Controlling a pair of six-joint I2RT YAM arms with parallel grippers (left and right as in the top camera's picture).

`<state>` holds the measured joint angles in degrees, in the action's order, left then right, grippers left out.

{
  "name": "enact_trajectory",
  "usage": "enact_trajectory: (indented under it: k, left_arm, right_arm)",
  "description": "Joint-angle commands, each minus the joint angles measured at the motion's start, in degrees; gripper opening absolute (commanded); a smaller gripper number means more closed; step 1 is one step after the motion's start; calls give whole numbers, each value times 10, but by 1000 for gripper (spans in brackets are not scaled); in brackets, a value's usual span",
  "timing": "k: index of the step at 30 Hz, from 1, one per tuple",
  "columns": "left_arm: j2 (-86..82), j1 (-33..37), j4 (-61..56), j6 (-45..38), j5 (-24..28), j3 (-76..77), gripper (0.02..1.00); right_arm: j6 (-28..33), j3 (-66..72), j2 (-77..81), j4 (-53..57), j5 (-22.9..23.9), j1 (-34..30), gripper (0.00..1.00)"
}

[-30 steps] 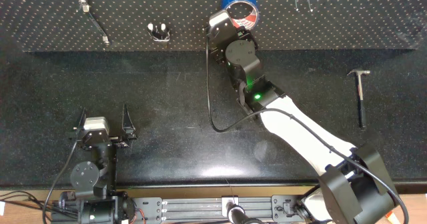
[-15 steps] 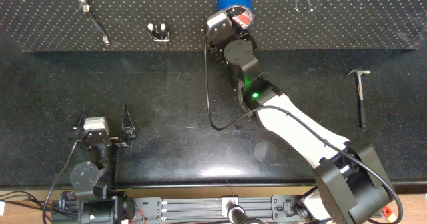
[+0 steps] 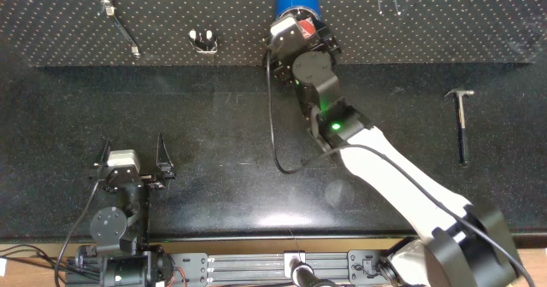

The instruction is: Place Tools Onto Pegboard

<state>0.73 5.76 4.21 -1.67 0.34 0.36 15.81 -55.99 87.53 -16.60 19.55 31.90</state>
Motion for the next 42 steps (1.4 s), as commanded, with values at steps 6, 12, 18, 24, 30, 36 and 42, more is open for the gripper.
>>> enact_trajectory:
  k: [6,12,18,24,30,36,42]
  left_arm:
    - [-5,3,5,1,8,0,996]
    - [-5,3,5,1,8,0,996]
    - [-5,3,5,1,8,0,996]
    - [-5,3,5,1,8,0,996]
    - [-5,3,5,1,8,0,996]
    - [-5,3,5,1,8,0,996]
    - [-5,3,5,1,8,0,996]
  right_arm:
    - [-6,-5,-209,260,4,-2,928]
    - [-7,-5,-267,357,4,-108,947]
    - [-7,-4,-273,374,-19,-251,952]
    - [-16,-4,-290,399,-165,-363,954]
    - [-115,-4,-300,461,-278,-512,954]
    - [-115,-4,-300,487,-277,-540,956]
    - [-115,-4,-300,490,-278,-540,956]
